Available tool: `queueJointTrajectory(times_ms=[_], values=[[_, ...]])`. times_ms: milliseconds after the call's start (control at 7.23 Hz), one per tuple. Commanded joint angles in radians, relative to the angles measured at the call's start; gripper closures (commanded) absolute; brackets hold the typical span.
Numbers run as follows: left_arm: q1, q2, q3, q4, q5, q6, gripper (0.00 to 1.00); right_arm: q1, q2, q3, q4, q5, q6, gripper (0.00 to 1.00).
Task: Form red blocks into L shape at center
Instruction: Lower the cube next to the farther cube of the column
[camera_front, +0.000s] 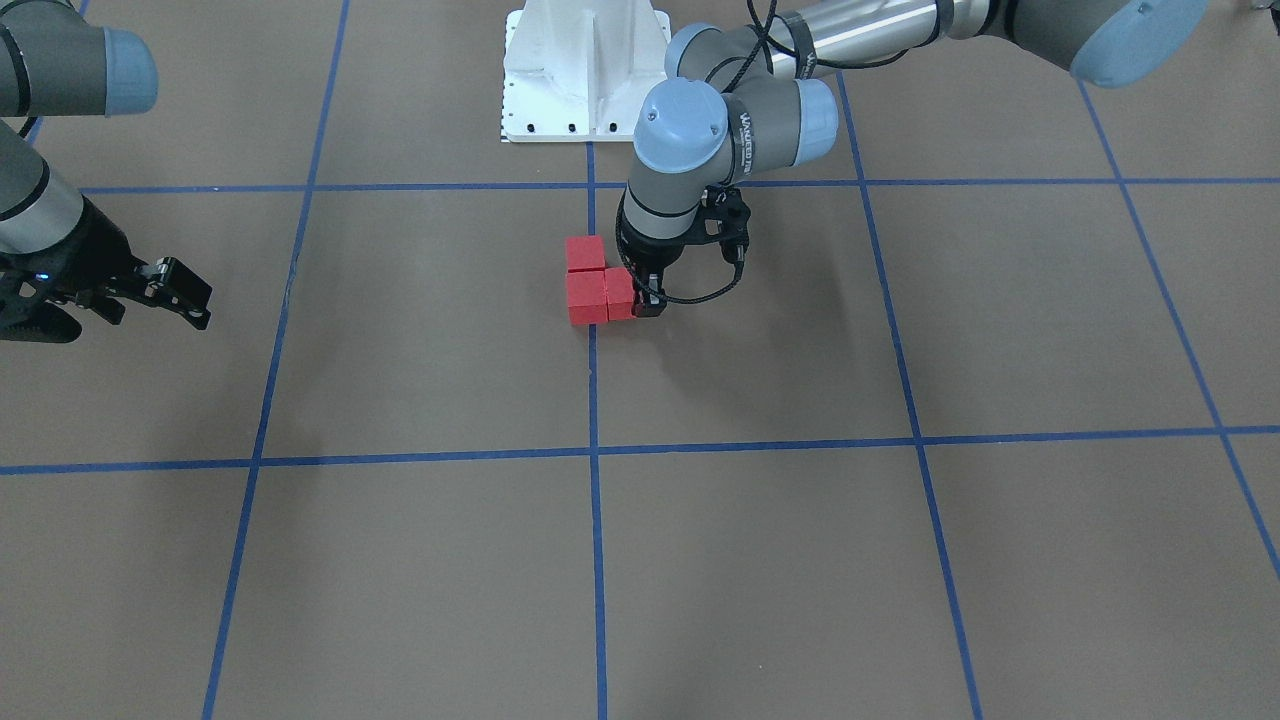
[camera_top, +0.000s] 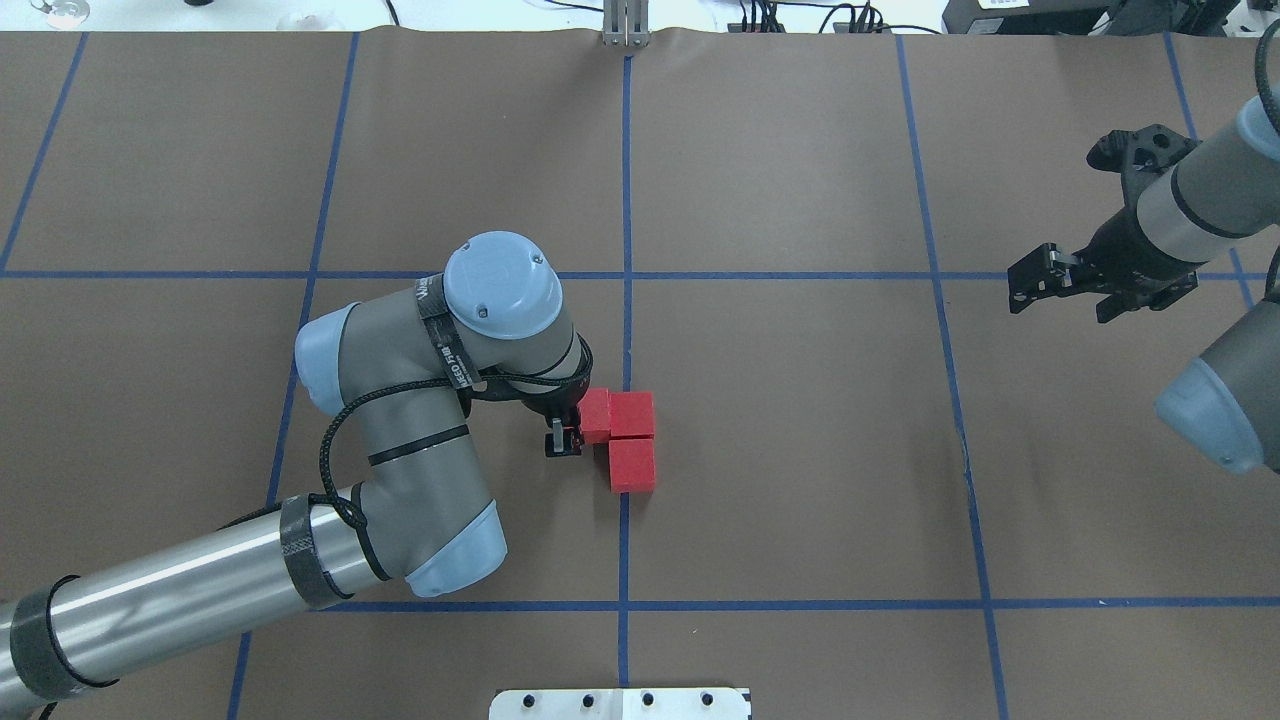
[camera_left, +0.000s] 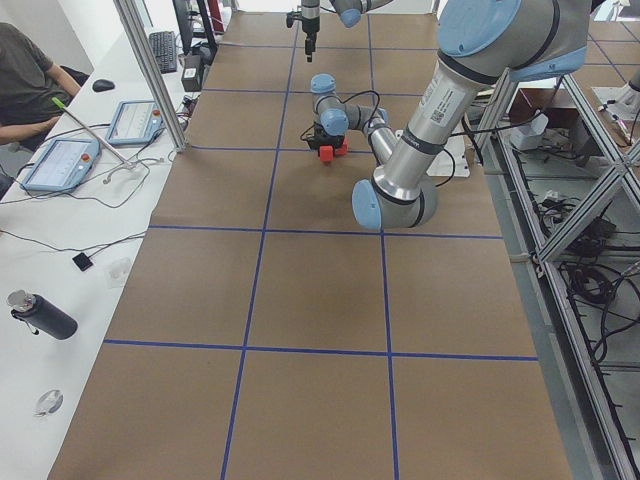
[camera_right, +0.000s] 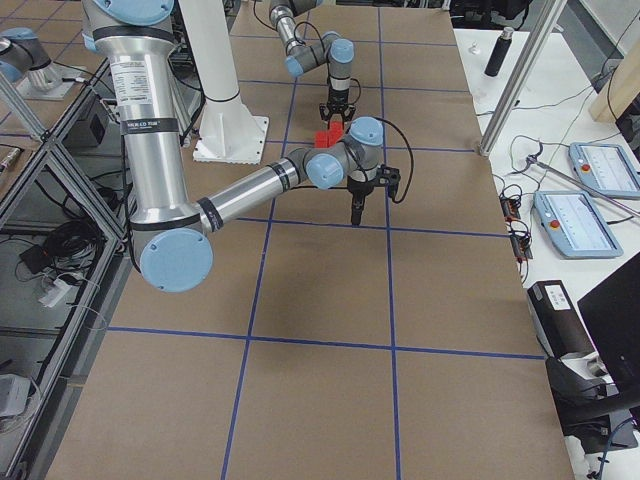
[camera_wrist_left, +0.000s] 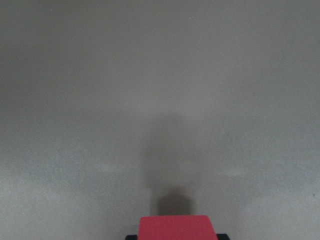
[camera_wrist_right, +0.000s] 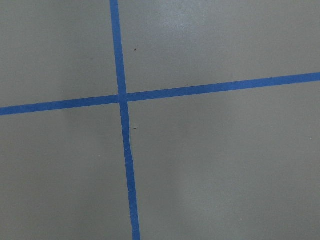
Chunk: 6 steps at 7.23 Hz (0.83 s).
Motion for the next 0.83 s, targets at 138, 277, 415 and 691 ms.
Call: queueJointTrajectory(times_ms=[138,277,415,691], values=[[0.0,-0.003,0.005,0.0,-0.003,0.002,1.0,0.0,0.0,0.0,0.0,0.0,0.0,0.0],[0.0,0.0,0.004,-0.006,-0.003,0.009,0.8,0.0,0.0,0.0,0.0,0.0,0.0,0.0],[0.0,0.002,0.007,-0.018,-0.003,0.008,0.01,0.0,0.0,0.0,0.0,0.0,0.0,0.0],[0.0,0.003,0.005,-0.018,-0.003,0.015,0.0,0.0,0.002,0.0,0.0,0.0,0.0,0.0]])
